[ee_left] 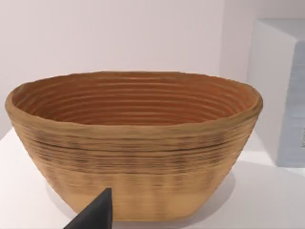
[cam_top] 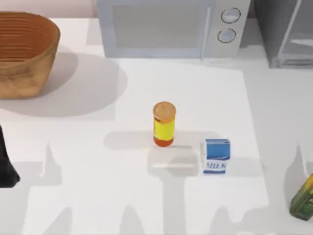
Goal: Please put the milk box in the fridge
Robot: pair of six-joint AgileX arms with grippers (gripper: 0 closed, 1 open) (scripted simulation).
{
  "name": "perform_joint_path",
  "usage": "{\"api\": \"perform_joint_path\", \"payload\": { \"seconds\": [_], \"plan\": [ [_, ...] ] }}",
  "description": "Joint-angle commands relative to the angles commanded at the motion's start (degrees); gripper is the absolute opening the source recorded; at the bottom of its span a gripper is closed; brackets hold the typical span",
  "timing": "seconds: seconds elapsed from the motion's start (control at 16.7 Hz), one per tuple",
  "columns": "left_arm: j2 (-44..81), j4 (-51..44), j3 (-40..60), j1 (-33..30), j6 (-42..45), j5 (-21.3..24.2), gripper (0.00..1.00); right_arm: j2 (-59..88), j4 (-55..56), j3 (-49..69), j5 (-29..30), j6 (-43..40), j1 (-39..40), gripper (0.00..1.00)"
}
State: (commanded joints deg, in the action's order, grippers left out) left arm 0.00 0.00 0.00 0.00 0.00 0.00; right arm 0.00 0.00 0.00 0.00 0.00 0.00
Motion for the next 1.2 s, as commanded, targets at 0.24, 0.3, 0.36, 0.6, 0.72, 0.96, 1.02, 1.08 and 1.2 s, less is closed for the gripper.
{"api": "perform_joint_path", "payload": {
  "seconds": [0.24,0.3,0.36,0.6,0.72,0.96,1.02,1.08,1.2],
  "plan": [
    [0.0,0.0,0.0,0.0,0.0,0.0,1.0,1.68,1.63,0.6,0.96,0.48,1.5,1.0],
    [0.0,0.0,0.0,0.0,0.0,0.0,1.0,3.41,3.23,1.16,1.94,0.93,2.95,1.0],
    [0.0,0.0,0.0,0.0,0.0,0.0,1.0,5.73,5.28,1.86,3.24,1.48,4.8,1.0],
    [0.0,0.0,0.0,0.0,0.0,0.0,1.0,20.34,17.06,5.49,11.12,4.28,14.91,1.0],
    [0.0,0.0,0.0,0.0,0.0,0.0,1.0,30.41,24.56,7.6,16.39,5.84,20.89,1.0],
    [0.0,0.0,0.0,0.0,0.0,0.0,1.0,54.58,41.45,12.02,28.43,8.78,33.27,1.0],
    [0.0,0.0,0.0,0.0,0.0,0.0,1.0,61.15,45.86,13.12,31.56,9.43,36.3,1.0],
    [0.0,0.0,0.0,0.0,0.0,0.0,1.0,67.82,50.28,14.22,34.7,10.03,39.25,1.0],
    [0.0,0.0,0.0,0.0,0.0,0.0,1.0,81.2,59.0,16.36,40.85,11.08,44.82,1.0]
  ]
}}
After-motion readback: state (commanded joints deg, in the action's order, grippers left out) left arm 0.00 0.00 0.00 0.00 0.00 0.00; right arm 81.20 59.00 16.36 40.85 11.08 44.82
